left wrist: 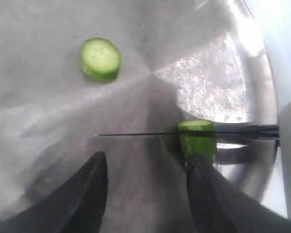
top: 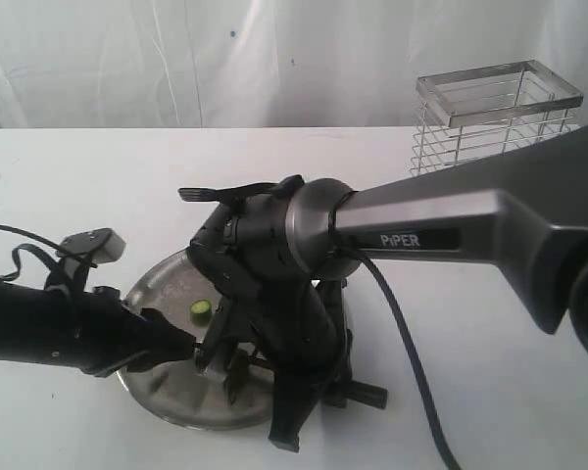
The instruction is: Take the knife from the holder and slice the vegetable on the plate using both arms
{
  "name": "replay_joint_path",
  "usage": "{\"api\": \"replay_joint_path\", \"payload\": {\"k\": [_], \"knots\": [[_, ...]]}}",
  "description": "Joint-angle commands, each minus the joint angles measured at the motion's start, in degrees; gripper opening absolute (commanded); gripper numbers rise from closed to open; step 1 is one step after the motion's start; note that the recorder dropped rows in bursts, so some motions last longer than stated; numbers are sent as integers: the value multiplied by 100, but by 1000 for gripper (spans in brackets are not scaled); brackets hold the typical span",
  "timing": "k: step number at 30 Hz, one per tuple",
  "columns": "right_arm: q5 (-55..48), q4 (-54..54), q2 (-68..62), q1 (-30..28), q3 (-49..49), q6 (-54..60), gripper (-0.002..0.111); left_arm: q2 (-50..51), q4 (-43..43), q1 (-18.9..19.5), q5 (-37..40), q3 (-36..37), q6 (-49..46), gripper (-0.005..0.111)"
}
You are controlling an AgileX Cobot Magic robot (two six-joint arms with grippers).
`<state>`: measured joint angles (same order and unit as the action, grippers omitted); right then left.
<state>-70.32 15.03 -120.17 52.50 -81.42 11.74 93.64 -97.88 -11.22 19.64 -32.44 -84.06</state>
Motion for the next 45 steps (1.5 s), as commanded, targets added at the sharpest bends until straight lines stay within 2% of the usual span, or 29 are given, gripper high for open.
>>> {"api": "replay_joint_path", "payload": {"k": [1,15,37,45], "knots": [[36,107,72,-2,23,-40,0,-318,-83,302,326,300,24,54],[36,299,326,-2,513,-157,0,-429,-63,312,571,381,24,54],[36,1318,563,-2,951,-195,0,-429,-19,312,724,381,24,54],[36,1210,774,10,951,-161,0,-429,-58,312,954,381,24,54]]}}
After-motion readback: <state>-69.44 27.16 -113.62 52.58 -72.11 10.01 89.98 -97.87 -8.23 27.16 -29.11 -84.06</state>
